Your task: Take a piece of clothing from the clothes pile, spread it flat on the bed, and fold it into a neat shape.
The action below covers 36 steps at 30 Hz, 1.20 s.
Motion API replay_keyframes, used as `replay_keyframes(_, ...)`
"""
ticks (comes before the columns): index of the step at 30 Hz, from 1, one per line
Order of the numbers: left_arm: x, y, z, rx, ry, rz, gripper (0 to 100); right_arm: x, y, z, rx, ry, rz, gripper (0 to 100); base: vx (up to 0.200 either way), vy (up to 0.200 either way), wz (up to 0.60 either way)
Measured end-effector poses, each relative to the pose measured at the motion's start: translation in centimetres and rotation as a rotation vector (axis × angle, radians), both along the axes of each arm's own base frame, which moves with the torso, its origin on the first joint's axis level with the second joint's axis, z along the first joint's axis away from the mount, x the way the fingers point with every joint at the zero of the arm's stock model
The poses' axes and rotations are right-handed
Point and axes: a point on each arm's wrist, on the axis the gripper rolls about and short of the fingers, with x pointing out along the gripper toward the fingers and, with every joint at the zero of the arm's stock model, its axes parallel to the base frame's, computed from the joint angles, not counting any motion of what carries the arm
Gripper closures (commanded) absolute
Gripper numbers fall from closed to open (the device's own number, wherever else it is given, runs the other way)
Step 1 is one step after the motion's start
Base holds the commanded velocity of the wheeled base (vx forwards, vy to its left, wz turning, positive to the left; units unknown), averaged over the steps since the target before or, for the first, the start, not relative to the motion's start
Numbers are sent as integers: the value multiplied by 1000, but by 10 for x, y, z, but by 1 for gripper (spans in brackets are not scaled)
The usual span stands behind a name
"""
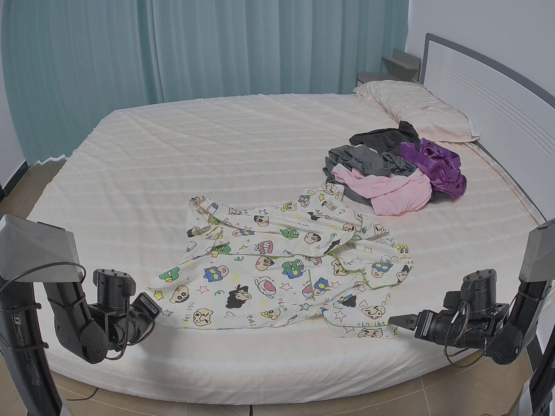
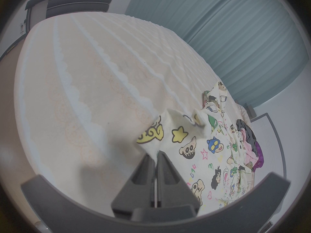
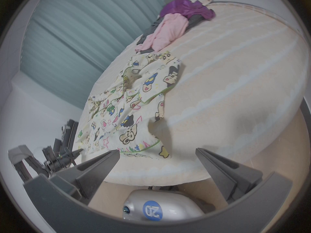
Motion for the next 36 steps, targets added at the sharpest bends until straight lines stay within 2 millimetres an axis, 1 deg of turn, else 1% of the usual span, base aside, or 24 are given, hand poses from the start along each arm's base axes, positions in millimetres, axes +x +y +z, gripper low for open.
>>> replay_keyframes(5, -6, 0, 6, -2, -8, -3, 100, 0, 5, -5, -72, -44, 95, 0, 0, 0, 0)
replay_keyframes(10, -10, 0, 11, -3, -16, -5, 100, 6, 9, -11, -148, -114, 196, 0, 0, 0, 0)
replay_keyframes(15, -12, 0, 14, -3, -21, -7, 100, 15, 13, -22, -150, -142, 263, 0, 0, 0, 0)
replay_keyframes(16, -12, 0, 14, -3, -22, -9, 100, 16, 14, -24, -144, -142, 273, 100, 0, 0, 0)
replay_keyframes(21, -13, 0, 15, -3, -24, -9, 100, 20, 15, -32, -117, -127, 308, 100, 0, 0, 0)
replay_keyframes(26, -17, -1, 14, 0, -13, -16, 100, 16, 12, -31, -90, -143, 319, 100, 0, 0, 0)
replay_keyframes(31, -27, -5, 15, 25, -5, -58, 100, 5, 3, -27, -74, -154, 311, 100, 0, 0, 0)
replay_keyframes(34, -32, -6, 20, 37, -22, -76, 100, -6, -4, -20, -51, -153, 313, 100, 0, 0, 0)
replay_keyframes(36, -34, -6, 26, 47, -43, -87, 100, -9, -9, -12, -38, -178, 305, 100, 0, 0, 0)
